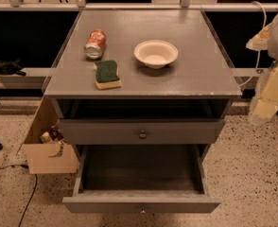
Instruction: Close middle drawer
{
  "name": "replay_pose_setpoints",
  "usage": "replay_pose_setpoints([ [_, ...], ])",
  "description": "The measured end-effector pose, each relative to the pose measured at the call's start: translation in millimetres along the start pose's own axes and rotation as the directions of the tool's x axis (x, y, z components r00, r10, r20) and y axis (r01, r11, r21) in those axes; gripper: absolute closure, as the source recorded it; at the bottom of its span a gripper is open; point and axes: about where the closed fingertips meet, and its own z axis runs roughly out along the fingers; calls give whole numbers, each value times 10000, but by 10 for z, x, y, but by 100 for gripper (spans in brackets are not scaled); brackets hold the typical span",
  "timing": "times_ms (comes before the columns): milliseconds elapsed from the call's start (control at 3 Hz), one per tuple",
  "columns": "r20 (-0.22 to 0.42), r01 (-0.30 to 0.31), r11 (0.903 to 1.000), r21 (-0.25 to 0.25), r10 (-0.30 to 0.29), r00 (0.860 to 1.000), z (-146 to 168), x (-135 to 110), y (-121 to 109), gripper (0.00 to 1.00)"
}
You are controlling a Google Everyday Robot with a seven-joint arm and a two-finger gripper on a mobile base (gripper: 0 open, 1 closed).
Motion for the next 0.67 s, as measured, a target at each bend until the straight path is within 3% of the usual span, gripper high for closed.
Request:
replay_pose_setpoints([
  [667, 331, -53, 10000, -82, 56, 9994, 7, 5, 6, 0],
])
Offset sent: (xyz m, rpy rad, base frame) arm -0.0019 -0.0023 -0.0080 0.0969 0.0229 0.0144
